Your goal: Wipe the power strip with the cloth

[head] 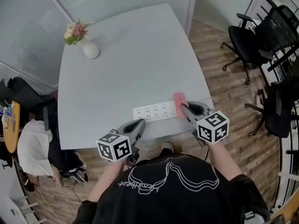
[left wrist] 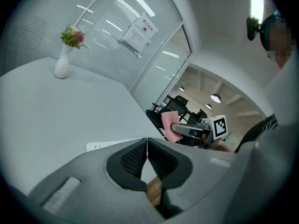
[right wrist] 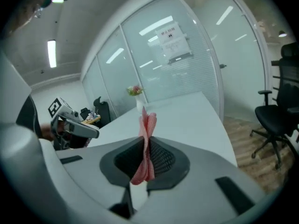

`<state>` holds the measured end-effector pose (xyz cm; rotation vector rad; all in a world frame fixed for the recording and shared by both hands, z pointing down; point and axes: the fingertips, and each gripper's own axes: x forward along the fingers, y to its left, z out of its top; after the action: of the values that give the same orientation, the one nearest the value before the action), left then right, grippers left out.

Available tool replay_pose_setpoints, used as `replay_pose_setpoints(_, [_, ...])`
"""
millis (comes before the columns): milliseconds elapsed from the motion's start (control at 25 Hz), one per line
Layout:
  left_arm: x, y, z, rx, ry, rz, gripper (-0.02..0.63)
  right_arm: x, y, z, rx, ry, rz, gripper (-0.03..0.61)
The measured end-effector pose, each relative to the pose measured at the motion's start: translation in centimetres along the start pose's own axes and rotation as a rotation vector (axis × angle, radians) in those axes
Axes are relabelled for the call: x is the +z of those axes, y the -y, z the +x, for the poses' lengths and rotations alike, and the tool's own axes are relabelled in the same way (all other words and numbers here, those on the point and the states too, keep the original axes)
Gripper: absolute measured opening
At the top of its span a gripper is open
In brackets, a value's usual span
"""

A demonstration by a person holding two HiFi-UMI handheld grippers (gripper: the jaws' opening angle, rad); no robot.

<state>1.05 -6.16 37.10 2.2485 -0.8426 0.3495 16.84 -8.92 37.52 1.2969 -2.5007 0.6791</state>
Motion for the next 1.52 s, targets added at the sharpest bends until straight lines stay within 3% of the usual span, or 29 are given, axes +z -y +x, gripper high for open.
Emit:
replay_pose_setpoints(200, [1.4, 3.4, -0.8, -0.039, 0.007, 0.067, 0.014, 3.4, -4.1, -2.5, 0.055, 0.125, -0.092, 0.037])
replay_pose_setpoints(480, [3.4, 6.9, -6.2, -0.102, 0.100, 0.166, 0.014, 6.0, -10.6, -6.9, 0.054, 0.238, -0.071, 0.035])
replay_pose_setpoints(720, [1.6, 7.3, -12.5, -0.155, 0.158, 0.191, 0.014, 4.7, -17.8, -8.1, 0.070, 0.279, -0.054, 0.032])
replay_pose_setpoints(1000, [-0.5, 6.6, -18.0, -0.202, 0.163, 0.191, 0.014, 2.3, -23.7, -8.0, 0.018, 0.266, -0.061, 0.031])
replay_pose_setpoints(1320, [-1.7, 8.0, -21.3, -0.283, 0.170, 0.247, 0.014, 1.3, -26.7, -9.5, -0.032, 0.295, -0.031, 0.031])
replay_pose_setpoints(1520, [-1.8, 7.3, -21.7, -0.283, 0.182, 0.264, 0.014, 0.6, -26.9, -9.3, -0.052, 0.303, -0.012, 0.031])
